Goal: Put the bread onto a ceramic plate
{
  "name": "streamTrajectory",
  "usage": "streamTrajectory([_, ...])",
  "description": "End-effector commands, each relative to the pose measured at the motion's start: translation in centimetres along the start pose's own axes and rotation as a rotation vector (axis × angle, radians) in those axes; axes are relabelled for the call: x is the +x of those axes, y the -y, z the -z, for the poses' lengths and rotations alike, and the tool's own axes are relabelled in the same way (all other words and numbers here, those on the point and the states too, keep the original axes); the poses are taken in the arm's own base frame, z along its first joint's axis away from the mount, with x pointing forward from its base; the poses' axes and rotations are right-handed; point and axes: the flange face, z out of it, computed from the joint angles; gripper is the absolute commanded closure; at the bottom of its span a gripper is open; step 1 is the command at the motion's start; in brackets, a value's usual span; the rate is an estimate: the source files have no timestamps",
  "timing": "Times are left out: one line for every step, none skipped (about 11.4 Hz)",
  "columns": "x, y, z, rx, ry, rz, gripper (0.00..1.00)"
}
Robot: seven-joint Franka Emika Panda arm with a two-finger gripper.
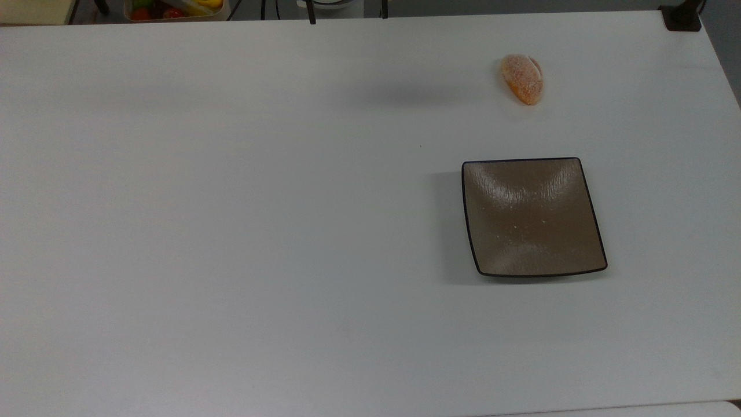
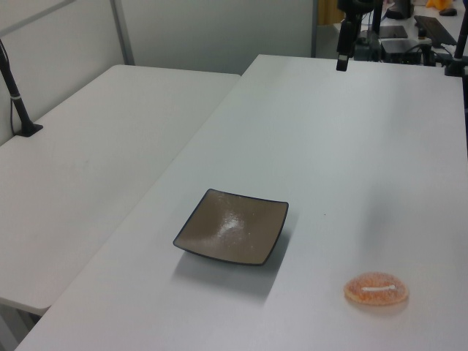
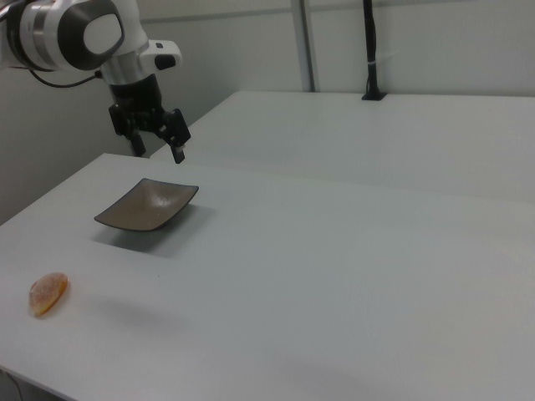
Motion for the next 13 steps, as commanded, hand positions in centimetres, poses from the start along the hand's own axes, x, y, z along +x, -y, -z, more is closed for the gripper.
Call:
streamTrajectory([-0.1, 0.5, 0.2, -0.007, -0.008, 0.024, 0.00])
streamTrajectory([-0.1, 0.5, 0.1, -0.007, -0.003, 0.024, 0.00])
streamTrajectory([-0.1, 0.5, 0.2, -0.007, -0.005, 0.024, 0.00])
streamTrajectory([-0.1, 0.5, 0.3, -0.007, -0.011, 0.024, 0.00])
streamTrajectory([0.0, 0.5, 0.1, -0.007, -0.009, 0.024, 0.00])
streamTrajectory([-0.1, 0.6, 0.1, -0.006, -0.009, 0.027, 0.00])
streamTrajectory([-0.2, 0.8, -0.2, -0.005, -0.003, 0.033, 0.00])
streamTrajectory([-0.2, 1.2, -0.2, -0.005, 0.002, 0.049, 0.00])
streamTrajectory([-0.3, 1.4, -0.5, -0.004, 0.004, 0.055, 0.00])
streamTrajectory([-0.4, 1.7, -0.6, 0.003, 0.004, 0.062, 0.00])
streamTrajectory([-0.8, 2.9, -0.4, 0.009, 0.010, 0.077, 0.00])
streamTrajectory([-1.4, 5.4, -0.3, 0.013, 0.016, 0.113, 0.00])
streamTrajectory([-2.3, 7.8, -1.0, 0.013, 0.057, 0.154, 0.00])
